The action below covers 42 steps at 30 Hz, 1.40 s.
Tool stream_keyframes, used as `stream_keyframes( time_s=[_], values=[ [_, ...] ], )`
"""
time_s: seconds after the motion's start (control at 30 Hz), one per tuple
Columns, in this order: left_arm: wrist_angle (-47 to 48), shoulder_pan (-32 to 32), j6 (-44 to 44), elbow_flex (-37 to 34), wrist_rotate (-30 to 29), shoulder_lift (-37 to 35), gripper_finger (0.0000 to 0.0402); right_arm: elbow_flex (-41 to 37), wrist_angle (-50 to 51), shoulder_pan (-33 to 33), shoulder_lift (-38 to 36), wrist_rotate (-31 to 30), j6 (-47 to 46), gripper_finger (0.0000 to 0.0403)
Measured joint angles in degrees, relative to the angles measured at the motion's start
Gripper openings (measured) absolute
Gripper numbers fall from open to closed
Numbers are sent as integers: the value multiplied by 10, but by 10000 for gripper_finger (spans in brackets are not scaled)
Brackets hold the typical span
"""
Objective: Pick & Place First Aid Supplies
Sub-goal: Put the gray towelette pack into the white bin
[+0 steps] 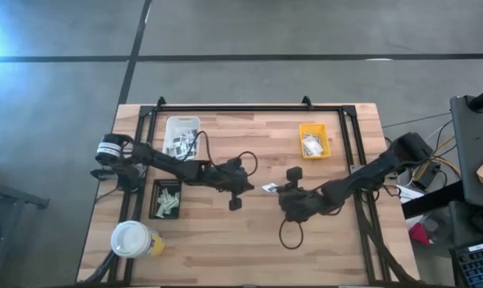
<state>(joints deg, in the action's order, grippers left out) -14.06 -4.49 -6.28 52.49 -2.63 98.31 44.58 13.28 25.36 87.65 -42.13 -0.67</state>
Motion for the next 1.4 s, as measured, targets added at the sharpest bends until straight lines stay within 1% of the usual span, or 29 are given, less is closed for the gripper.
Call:
stream_keyframes(
  time_s=[0.27, 0.47, 0.6, 0.7, 0.87, 0.97, 1.27, 1.4],
  values=[
    [-158, -7, 41, -68, 4, -3, 0, 0, 4, 0, -51, 10, -88, 26],
    [-254, -9, 83, -113, 5, -4, 0, 0, -3, -1, -68, 46, -129, 27],
    [-314, -9, 94, -135, 24, -4, 0, 0, -7, -1, -68, 65, -152, 27],
    [-331, -9, 87, -137, 47, -5, 0, 0, -17, -1, -67, 68, -159, 27],
    [-331, -9, 87, -137, 84, -5, 3, 0, -53, -5, -67, 96, -158, 27],
    [-330, -9, 95, -133, 88, -5, 19, 0, -66, -5, -67, 97, -158, 27],
    [-331, -9, 96, -115, 86, -5, 106, 0, -68, -5, -66, 99, -189, 27],
    [-331, -9, 95, -110, 86, -5, 126, 0, -74, -8, -66, 103, -189, 27]
  ],
)
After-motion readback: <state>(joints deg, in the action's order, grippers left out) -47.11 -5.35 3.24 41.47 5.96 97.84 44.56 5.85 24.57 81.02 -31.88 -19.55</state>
